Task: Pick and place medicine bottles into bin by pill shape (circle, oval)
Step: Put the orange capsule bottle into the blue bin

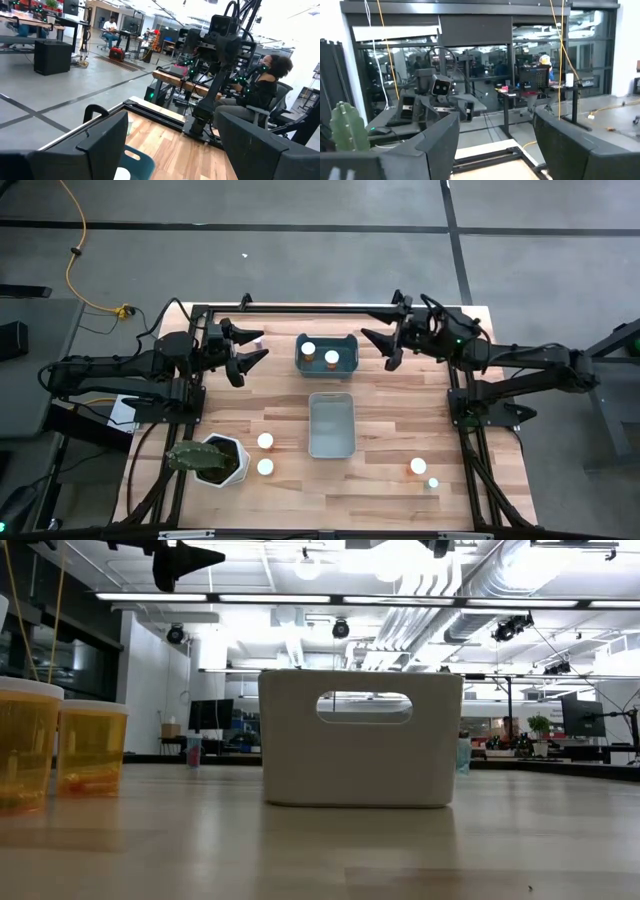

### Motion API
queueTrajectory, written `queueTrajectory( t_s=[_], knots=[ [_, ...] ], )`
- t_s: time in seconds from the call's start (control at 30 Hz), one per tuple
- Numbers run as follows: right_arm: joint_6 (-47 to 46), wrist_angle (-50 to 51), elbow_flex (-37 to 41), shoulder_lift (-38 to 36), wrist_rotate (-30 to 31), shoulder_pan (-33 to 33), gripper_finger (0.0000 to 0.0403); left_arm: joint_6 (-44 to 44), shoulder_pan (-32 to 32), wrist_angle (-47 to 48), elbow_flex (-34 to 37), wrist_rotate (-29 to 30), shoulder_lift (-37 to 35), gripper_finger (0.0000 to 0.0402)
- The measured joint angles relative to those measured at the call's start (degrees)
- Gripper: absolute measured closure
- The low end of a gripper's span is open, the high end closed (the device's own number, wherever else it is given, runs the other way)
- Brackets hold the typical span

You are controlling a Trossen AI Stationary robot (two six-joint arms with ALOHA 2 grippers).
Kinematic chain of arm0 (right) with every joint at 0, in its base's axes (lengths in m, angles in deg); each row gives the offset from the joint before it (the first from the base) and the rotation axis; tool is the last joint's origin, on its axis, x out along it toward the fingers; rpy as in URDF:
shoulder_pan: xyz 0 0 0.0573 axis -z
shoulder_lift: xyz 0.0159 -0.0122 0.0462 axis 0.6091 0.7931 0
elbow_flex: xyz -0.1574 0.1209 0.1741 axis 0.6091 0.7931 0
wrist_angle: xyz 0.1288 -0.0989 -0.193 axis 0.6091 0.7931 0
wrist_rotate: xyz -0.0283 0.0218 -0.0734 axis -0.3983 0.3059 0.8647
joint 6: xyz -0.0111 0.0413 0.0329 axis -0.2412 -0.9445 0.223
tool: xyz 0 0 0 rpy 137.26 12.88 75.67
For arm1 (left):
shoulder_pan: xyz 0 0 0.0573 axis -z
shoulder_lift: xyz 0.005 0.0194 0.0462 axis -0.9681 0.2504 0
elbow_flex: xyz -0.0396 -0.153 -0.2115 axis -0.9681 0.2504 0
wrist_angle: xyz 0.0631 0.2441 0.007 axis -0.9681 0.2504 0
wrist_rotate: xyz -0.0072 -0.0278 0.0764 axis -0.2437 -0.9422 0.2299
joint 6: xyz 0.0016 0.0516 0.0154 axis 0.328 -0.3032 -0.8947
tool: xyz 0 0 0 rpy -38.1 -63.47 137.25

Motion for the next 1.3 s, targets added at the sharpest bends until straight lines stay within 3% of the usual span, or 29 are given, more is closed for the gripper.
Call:
queueTrajectory(
  t_s=[0.13, 0.23, 0.37, 0.57, 0.73, 0.87, 1.03, 1.3],
  knots=[
    [-4.76, 3.82, -0.53, -0.07, 3.91, -0.45, 0.0157, 0.0, 0.0, 0.0, 0.0, 0.0, -0.02, 0.0109],
    [-4.81, 20.91, -6.13, 1.14, 8.21, -2.86, 0.0157, -0.01, 0.0, -0.02, 0.0, 0.0, 0.0, 0.0109],
    [-5.28, 46.48, -16.59, 5.9, 7.97, -7.65, 0.0157, -0.01, 0.0, 0.0, 0.0, 0.0, 0.0, 0.0109],
    [-23.19, 78.68, -28.64, 12.73, 2.48, -14.32, 0.0157, 0.0, 0.02, 0.01, 0.0, -0.01, -0.01, 0.0109],
    [-41.65, 95.46, -31.03, 16.2, 0.15, -21.36, 0.0157, 0.0, 0.02, 0.07, 0.0, -0.02, 0.0, 0.0109],
    [-58.46, 101.17, -29.44, 18.24, -3.06, -27.98, 0.0157, 0.0, 0.02, 0.0, 0.0, -0.02, -0.01, 0.0109],
    [-76.33, 99.01, -25.61, 20.67, -7.28, -36.22, 0.0157, -0.02, 0.02, -0.02, 0.0, -0.02, -0.02, 0.0109],
    [-91.23, 92.26, -21.13, 25.02, -9.95, -45.01, 0.0157, -2.96, 0.0, -0.01, 0.0, -0.01, 0.0, 0.0109]
  ],
)
